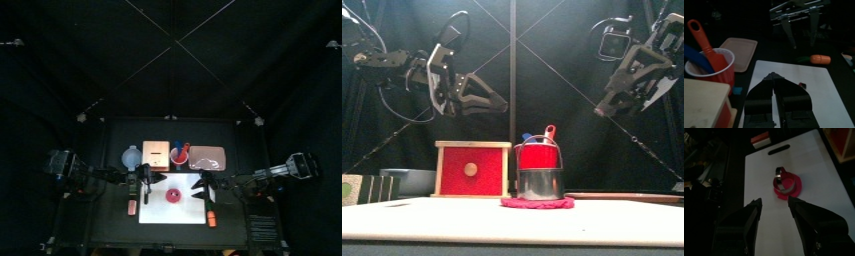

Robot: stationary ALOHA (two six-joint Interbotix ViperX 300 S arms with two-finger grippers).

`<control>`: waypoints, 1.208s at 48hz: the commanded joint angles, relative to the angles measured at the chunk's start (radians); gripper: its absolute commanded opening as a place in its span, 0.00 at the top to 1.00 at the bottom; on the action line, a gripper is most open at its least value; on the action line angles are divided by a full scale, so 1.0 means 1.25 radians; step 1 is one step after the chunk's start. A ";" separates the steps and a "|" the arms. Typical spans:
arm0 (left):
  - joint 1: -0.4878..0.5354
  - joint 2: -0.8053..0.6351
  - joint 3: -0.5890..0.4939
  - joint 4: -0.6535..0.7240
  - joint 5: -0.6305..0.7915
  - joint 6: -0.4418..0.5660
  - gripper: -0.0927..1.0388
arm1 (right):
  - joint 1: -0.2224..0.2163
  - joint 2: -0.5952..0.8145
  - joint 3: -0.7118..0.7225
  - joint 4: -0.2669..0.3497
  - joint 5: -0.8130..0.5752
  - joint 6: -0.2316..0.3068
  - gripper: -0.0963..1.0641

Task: Get the cutter from the drawer then cut the dough then place the extra dough in the bowl
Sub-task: Cut the dough

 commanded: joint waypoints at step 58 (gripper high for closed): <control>-0.102 0.178 -0.080 -0.034 0.012 0.010 0.15 | 0.031 0.322 -0.151 0.314 -0.164 -0.340 0.21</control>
